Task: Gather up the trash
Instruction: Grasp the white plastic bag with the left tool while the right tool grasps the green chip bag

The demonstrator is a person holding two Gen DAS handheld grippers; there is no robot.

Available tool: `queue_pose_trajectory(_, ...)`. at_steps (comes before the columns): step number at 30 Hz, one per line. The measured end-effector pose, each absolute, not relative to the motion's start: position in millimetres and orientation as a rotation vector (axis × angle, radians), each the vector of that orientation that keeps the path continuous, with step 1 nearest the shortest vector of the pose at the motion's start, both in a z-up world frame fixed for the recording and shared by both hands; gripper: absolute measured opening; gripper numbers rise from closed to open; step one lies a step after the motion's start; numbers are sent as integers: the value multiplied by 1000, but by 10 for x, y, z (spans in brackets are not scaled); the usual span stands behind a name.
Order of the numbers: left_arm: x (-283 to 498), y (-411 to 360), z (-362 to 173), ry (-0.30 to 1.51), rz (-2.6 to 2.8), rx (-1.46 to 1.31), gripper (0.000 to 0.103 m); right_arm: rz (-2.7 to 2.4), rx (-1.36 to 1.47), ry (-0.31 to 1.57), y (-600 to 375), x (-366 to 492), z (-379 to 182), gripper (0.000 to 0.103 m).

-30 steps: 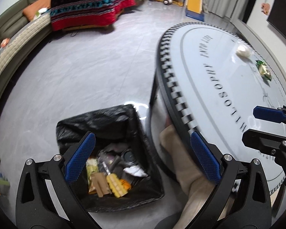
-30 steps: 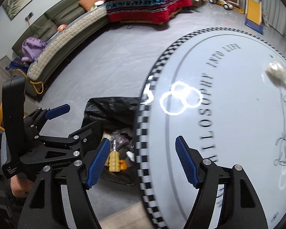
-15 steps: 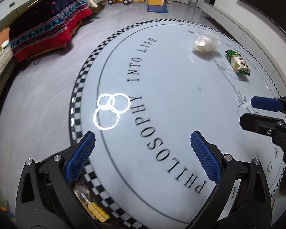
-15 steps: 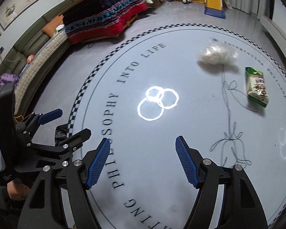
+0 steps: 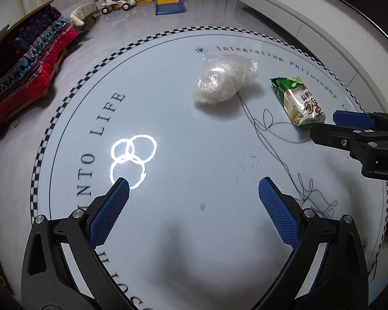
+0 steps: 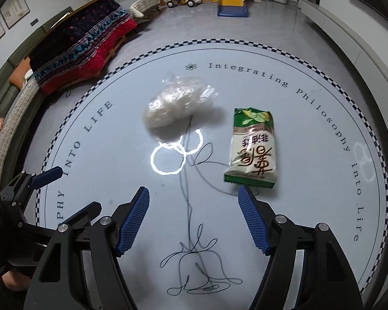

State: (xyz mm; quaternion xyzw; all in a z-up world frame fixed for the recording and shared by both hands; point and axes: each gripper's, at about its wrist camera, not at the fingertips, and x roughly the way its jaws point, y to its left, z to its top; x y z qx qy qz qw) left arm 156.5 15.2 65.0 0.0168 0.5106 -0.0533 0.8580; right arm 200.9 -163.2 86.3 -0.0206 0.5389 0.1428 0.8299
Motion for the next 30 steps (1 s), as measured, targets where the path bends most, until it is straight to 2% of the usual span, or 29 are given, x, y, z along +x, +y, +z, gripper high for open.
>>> queue_pose_trajectory(15,2513,-147,444,1076,-113,63,97,232,-1,1235,-1918,2841,355,72)
queue_pose_trajectory(16,2548,-165,425,1076,-114,60,97,224,-5,1237,-1937,2856,332,64)
queue_pose_trajectory(17,2585,-183,405,1079,-113,59,97,223,-2,1241,-1962,2865,321,52)
queue_pose_trajectory(30,3081,-461,249,1085,-128,141,96,236,49,1219,-2334,2771,386,50)
